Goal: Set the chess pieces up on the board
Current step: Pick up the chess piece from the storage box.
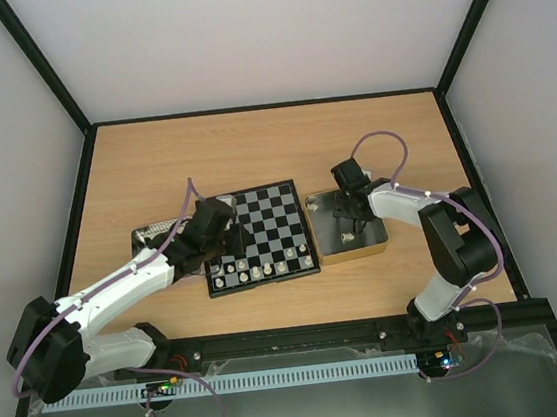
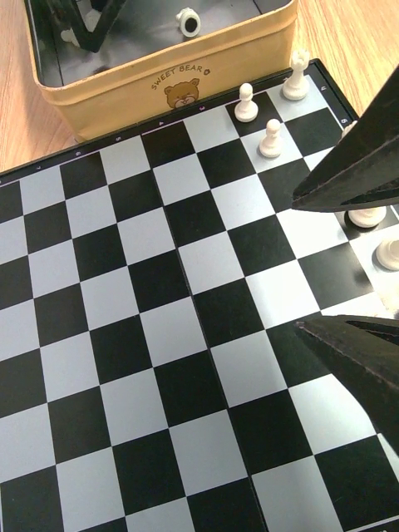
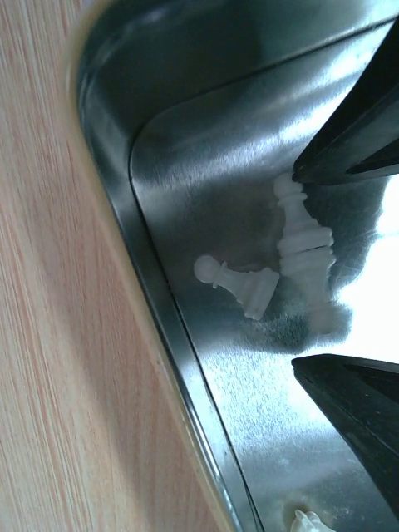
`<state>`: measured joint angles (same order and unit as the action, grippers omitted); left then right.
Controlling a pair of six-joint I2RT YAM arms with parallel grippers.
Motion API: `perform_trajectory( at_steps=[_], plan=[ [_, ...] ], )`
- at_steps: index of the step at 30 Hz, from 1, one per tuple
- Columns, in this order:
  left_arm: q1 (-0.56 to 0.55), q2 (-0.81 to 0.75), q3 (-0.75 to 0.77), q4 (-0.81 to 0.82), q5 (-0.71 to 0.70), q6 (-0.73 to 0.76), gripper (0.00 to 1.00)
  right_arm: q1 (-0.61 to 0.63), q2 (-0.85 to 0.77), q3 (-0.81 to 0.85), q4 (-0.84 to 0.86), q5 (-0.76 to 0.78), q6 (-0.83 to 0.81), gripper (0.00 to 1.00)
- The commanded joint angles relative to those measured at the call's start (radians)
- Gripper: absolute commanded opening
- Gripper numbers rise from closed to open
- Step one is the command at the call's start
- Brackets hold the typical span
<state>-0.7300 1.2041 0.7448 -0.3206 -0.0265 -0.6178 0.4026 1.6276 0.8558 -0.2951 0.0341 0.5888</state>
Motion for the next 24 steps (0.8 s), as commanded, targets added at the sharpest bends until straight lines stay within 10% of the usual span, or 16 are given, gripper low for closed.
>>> perform_trajectory(
  at_steps=[1, 24],
  plan=[
    [0.004, 0.003, -0.014, 0.014, 0.008, 0.005, 0.37, -0.008, 0.015, -0.001, 0.031, -0.054, -0.061, 0.55],
    [0.004, 0.008, -0.028, 0.03, 0.016, 0.004, 0.37, -0.008, 0.051, -0.002, -0.061, 0.076, 0.088, 0.36]
  ],
)
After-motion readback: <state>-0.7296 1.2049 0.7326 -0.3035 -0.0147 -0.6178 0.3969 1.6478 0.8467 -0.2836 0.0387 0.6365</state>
